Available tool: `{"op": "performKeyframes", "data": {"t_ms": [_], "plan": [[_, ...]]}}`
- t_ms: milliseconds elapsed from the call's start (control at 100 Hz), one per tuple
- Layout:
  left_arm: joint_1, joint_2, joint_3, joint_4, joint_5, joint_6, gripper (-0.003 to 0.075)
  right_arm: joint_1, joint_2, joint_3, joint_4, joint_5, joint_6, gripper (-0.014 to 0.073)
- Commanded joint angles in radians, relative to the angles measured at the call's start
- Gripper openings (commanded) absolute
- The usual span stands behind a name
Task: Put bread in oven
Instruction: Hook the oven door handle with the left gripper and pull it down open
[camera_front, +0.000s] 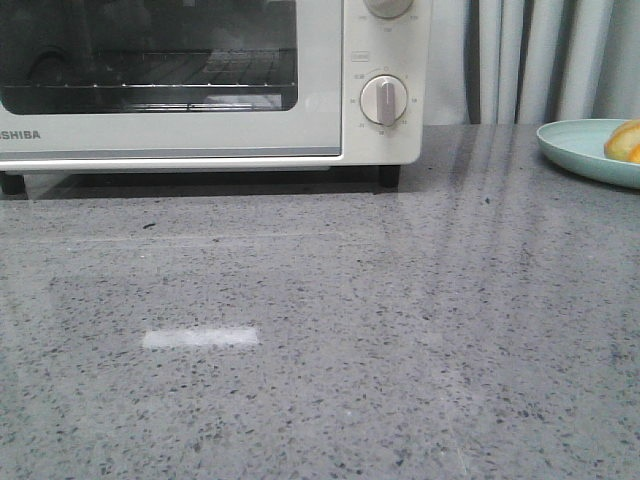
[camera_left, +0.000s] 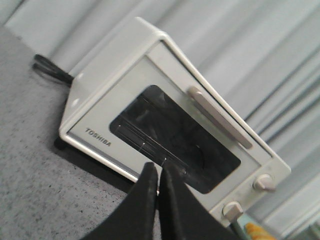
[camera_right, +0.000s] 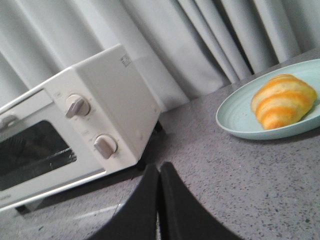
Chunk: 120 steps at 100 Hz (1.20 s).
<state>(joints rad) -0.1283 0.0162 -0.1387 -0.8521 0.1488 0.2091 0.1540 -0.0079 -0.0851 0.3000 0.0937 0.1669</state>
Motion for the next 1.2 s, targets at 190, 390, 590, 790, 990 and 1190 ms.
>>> {"op": "performKeyframes", "data": {"t_ms": [190,390,590,790,990,1190], "plan": [[0.001,0.314,-0.286,0.201,0.082,0.079,-0.0021,-0.005,0.134,-0.195,-0.267,0.015,-0.001,-0.0060],[-0.016,0.543,-0.463,0.201,0.086,0.170,-0.0021,-0.005,0.249,-0.255,-0.320,-0.013,-0.001,-0.0060],[-0.126,0.704,-0.636,0.201,0.080,0.340,-0.0021,-0.005,0.281,-0.266,-0.320,-0.021,-0.001,-0.0060],[-0.205,0.873,-0.780,0.201,0.054,0.357,-0.0021,-0.005,0.281,-0.266,-0.320,-0.017,-0.001,-0.0060],[-0.246,1.004,-0.854,0.203,0.018,0.357,-0.0021,-0.005,0.281,-0.266,-0.320,-0.014,-0.001,-0.0060],[-0.247,1.088,-0.864,0.207,0.005,0.361,-0.0021,-0.005,0.281,-0.266,-0.339,0.033,-0.001,-0.0060]]}}
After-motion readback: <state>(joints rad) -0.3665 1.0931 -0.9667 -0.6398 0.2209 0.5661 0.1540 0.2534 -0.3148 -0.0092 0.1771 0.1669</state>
